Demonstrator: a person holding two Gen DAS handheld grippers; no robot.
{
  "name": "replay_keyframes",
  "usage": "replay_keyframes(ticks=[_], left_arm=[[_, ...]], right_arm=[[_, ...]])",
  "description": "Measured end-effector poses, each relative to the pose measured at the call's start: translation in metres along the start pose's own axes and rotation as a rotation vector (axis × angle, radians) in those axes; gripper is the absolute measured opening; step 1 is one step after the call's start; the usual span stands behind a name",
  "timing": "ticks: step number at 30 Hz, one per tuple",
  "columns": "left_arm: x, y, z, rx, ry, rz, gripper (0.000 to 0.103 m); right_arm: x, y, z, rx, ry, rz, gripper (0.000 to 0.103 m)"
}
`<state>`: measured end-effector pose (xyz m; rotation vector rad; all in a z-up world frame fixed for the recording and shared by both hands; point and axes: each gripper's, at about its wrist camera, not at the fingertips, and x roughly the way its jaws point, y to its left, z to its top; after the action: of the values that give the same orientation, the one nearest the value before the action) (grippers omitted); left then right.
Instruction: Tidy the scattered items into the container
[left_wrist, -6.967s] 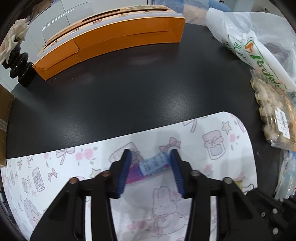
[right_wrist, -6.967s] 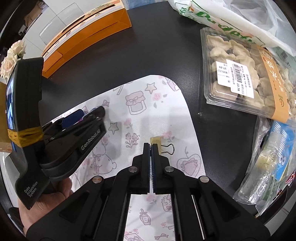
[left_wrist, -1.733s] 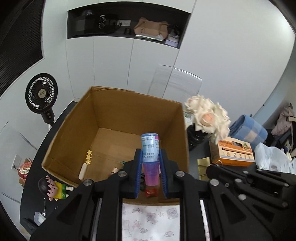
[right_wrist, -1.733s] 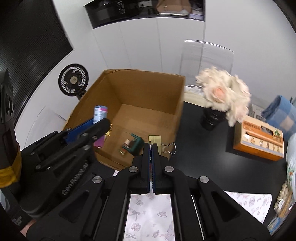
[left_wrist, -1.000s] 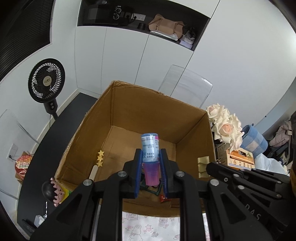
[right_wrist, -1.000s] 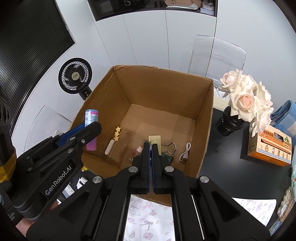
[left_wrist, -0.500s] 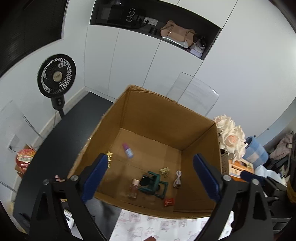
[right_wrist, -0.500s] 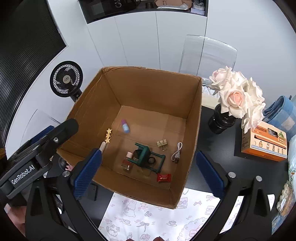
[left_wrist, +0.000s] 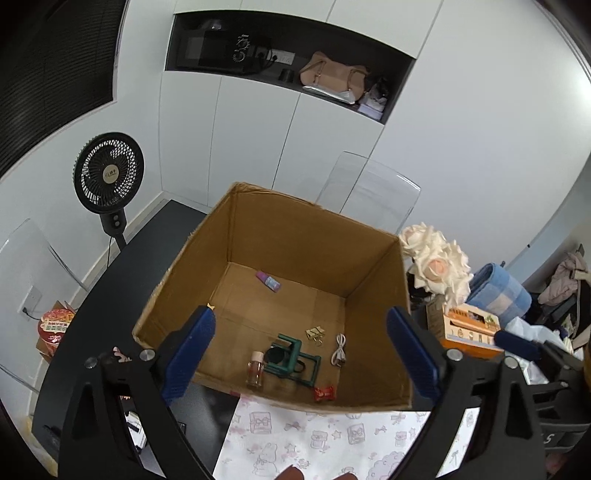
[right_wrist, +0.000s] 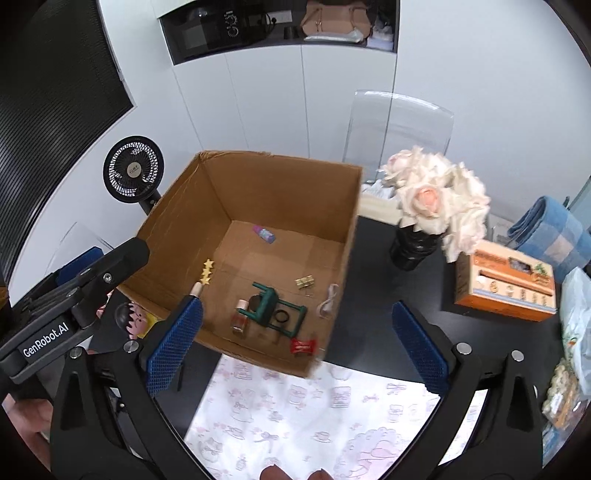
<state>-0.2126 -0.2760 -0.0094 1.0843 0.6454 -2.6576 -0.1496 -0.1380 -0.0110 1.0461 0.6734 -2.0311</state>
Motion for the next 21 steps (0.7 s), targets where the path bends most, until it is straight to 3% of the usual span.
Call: replay_keyframes(ticks=[10, 18, 21], left_arm=[[-0.052, -0.078, -0.039, 0.11, -0.046, -0.011, 0.093], [-0.088, -0.142, -0.091, 0.199, -0.035, 0.004, 0.093], [-0.097, -0.162, -0.116, 0.25, -0.042, 0.045, 0.093]], right_arm=[[-0.074, -0.058, -0.044, 0.072, -0.068, -0.058, 0.103], [-0.128, -0.12, -0.113, 0.152, -0.091, -0.083, 0.103], [-0.145, -0.136, -0.143, 0.156, -0.087, -0.12, 0.103]])
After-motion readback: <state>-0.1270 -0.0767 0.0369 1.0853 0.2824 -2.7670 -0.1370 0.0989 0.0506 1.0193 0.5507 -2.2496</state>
